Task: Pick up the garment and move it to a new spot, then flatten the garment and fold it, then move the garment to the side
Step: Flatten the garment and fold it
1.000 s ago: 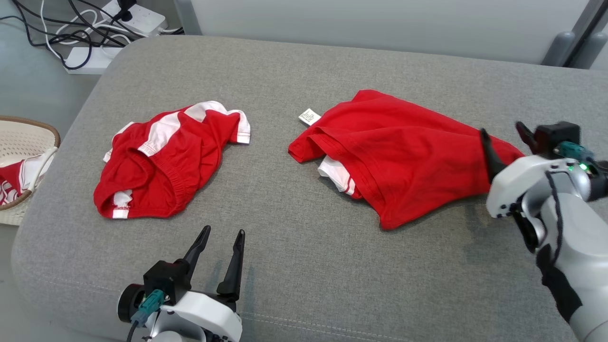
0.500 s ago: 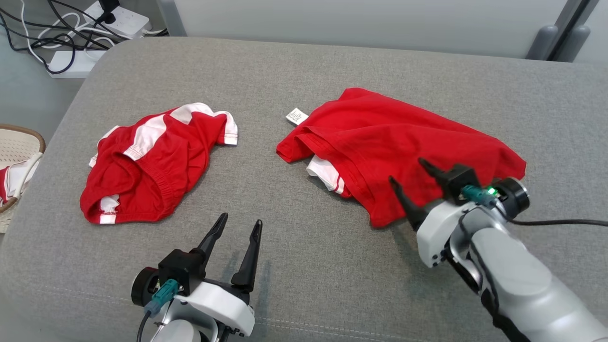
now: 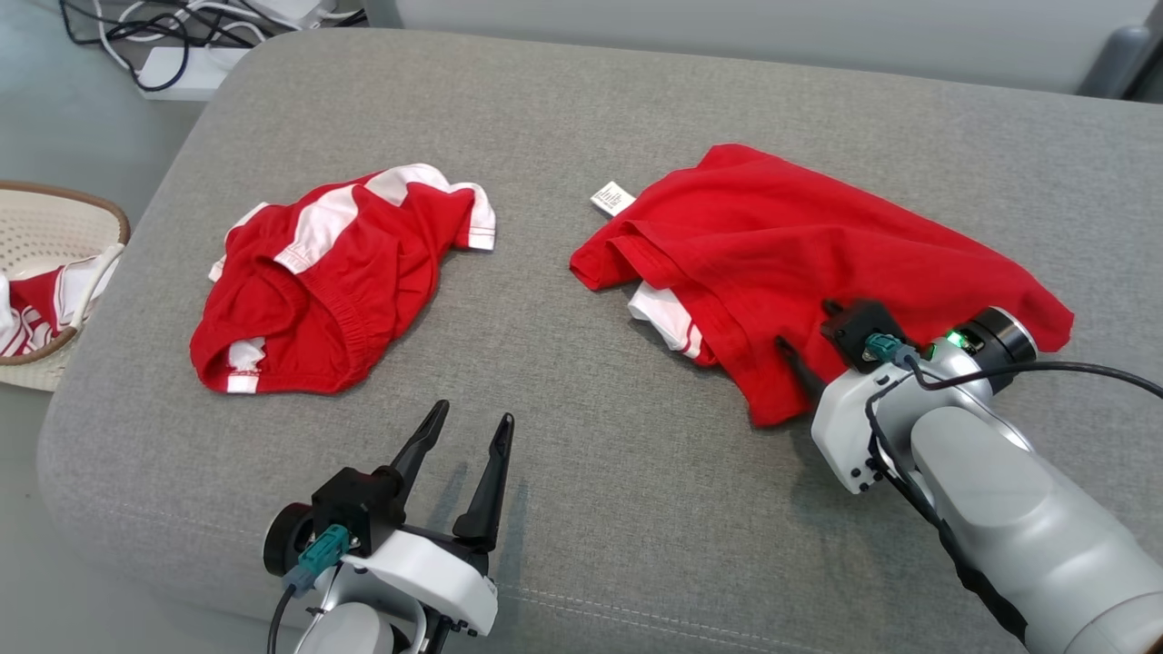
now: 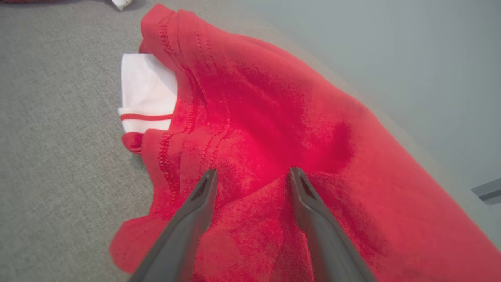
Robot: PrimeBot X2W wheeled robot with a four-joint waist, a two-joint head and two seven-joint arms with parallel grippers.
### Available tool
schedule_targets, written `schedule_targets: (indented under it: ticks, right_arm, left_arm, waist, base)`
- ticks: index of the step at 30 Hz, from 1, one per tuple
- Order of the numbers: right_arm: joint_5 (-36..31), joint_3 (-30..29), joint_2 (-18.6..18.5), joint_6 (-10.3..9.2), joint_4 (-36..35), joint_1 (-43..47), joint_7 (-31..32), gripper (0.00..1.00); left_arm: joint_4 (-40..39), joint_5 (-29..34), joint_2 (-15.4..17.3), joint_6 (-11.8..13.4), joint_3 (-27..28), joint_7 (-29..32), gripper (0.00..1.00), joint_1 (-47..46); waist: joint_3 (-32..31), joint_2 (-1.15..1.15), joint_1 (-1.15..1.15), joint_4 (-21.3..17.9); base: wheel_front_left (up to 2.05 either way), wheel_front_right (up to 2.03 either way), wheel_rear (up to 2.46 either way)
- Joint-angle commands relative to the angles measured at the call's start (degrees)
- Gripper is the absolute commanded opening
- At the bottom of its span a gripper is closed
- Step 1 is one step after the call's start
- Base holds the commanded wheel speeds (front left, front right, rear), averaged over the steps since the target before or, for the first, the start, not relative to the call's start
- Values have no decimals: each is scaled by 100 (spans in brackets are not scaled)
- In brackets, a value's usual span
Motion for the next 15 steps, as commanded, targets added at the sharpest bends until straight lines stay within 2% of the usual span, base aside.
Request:
schedule_targets:
  ticks: [1,7,12,15]
  right_arm:
    - [-8,18,92,23,106,-63,73,0]
    - [163,-44,59,23,239,-306,24,0]
    - [337,-191,-22,23,30,-493,-133,0]
    - [508,-477,-204,23,-206,-735,-196,0]
  left_arm:
    - [-109,-58,40,28,169,-28,100,-200]
    - [-116,-93,40,61,195,-28,100,-157]
    - [-137,-130,40,65,167,-28,100,-146]
    - [-165,-134,40,75,127,-28,100,-153]
  waist:
    - [42,0,0,88]
    - [51,0,0,86]
    - [47,0,0,1]
    - [65,0,0,-58]
  base:
    - [0,0,0]
    - [0,0,0]
    - [0,0,0]
    - [0,0,0]
